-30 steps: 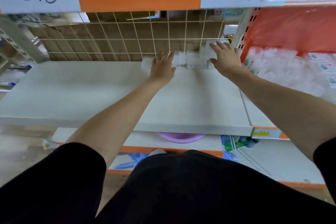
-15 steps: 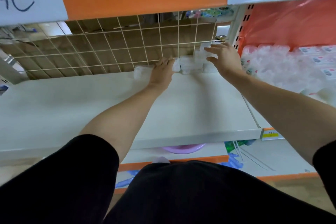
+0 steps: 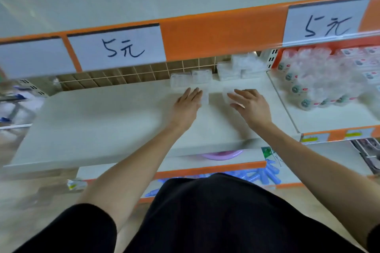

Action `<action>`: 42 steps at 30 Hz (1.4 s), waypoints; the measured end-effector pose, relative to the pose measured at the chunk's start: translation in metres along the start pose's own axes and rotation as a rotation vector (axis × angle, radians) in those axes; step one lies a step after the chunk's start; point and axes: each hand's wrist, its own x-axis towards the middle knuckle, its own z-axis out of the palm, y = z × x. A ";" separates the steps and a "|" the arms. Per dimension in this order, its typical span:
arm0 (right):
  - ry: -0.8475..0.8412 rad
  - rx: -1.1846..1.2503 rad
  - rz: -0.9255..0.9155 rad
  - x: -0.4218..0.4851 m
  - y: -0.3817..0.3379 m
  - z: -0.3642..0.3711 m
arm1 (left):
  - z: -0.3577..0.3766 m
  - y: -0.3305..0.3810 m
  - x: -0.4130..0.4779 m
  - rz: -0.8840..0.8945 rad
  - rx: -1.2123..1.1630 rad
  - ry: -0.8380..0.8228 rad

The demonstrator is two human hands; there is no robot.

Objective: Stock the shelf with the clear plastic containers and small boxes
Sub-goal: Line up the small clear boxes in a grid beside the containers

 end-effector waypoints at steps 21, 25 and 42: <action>-0.422 0.126 0.258 -0.043 -0.029 -0.028 | -0.016 0.010 -0.047 0.055 -0.158 -0.214; -0.413 0.092 0.197 -0.044 -0.029 -0.037 | -0.020 0.020 -0.049 0.091 -0.139 -0.207; -0.319 0.005 0.206 -0.109 0.085 -0.157 | -0.024 0.215 -0.036 0.019 -0.076 -0.069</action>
